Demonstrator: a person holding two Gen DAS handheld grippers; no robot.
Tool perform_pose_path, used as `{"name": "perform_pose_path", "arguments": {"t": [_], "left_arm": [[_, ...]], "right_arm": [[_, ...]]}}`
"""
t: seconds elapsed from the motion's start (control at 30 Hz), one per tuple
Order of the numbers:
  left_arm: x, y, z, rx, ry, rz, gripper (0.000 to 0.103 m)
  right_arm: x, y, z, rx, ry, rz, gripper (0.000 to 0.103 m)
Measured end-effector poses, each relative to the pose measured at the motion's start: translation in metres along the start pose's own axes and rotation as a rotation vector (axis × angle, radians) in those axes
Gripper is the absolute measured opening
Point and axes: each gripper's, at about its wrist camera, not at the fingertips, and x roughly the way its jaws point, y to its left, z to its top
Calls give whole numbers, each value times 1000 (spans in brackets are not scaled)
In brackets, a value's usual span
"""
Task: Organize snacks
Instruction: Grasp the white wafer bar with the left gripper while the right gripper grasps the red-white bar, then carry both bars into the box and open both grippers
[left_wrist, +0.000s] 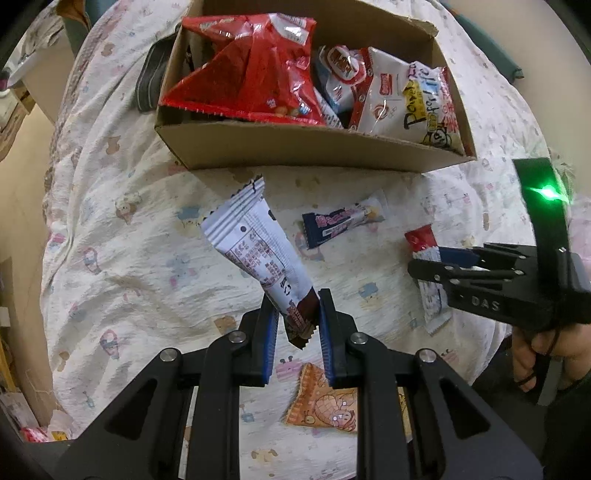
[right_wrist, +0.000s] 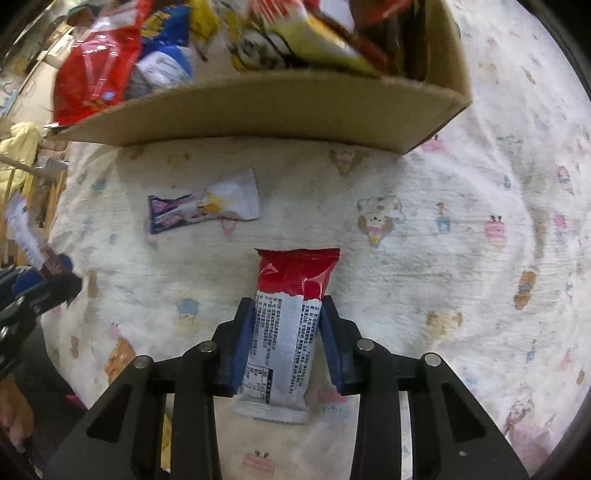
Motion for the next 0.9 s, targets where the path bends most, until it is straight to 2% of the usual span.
{"name": "perform_pose_path", "arguments": {"t": [0.17,0.27,0.4,0.53,0.6,0.7,0.9], "left_arm": [[-22,-4,1,15,-61,3,17],[-37,-5,10,4,-70,-52,17],[-63,-14,27,45,-158,-10,17],[-90,-16,48,95,-245,53,17],[-93,-13,57,102,-263,67,17],[-92,-8,72,98,-273,80,17],[-67,1,104,98,-262,114,17]], "right_arm": [[-30,-2,-12,11,-68,57,36],[-54,-6,-17,11,-128,115,36],[-96,-3,-17,-22,-275,180,36],[-125,-3,-4,-24,-372,214,36],[-134,-2,3,-18,-420,219,36],[-142,-1,18,-10,-473,223,36],[-137,10,62,12,-494,242,36]]}}
